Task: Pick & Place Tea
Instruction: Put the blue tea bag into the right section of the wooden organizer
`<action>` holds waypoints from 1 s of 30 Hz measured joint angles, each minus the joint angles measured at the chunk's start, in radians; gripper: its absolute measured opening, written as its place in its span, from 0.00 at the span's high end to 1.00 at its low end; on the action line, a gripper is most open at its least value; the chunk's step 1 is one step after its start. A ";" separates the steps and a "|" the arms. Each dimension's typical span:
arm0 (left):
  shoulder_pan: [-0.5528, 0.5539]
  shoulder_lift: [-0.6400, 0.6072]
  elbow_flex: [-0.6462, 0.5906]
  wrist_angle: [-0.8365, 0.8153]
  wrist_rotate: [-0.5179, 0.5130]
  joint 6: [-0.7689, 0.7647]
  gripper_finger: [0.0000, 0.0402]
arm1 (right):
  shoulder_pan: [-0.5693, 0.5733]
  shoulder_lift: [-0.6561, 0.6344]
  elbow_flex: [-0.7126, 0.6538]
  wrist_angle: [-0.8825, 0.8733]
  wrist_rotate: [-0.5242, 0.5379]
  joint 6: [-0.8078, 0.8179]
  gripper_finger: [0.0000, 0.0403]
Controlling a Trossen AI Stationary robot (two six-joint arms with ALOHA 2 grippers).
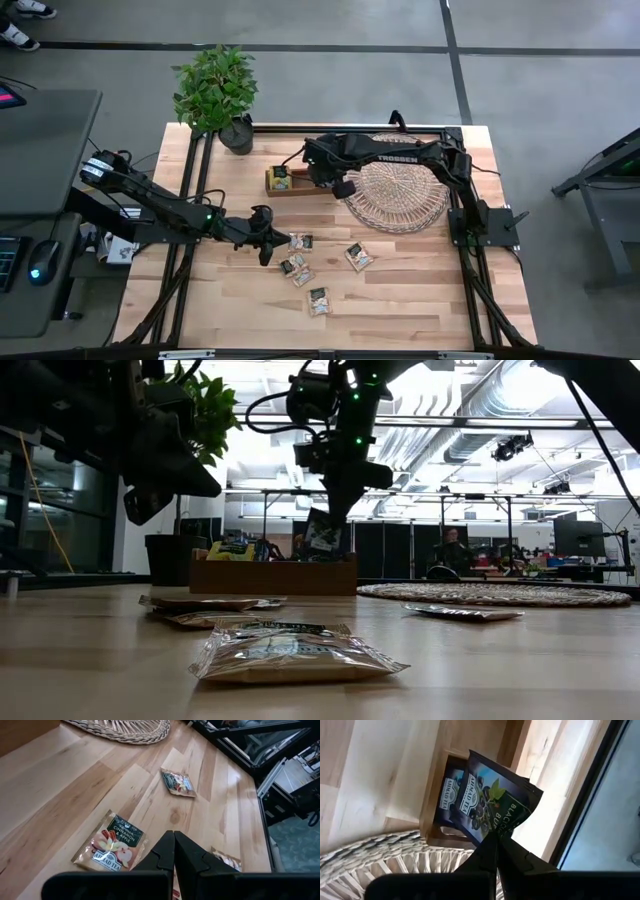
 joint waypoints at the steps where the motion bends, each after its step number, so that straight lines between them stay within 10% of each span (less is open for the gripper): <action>1: 0.000 0.000 0.000 -0.001 0.000 0.000 1.00 | 0.000 0.000 0.000 0.000 0.004 0.000 1.00; 30: 0.000 0.000 0.001 -0.035 -0.008 0.000 1.00 | -0.001 0.094 0.000 -0.014 0.038 -0.021 1.00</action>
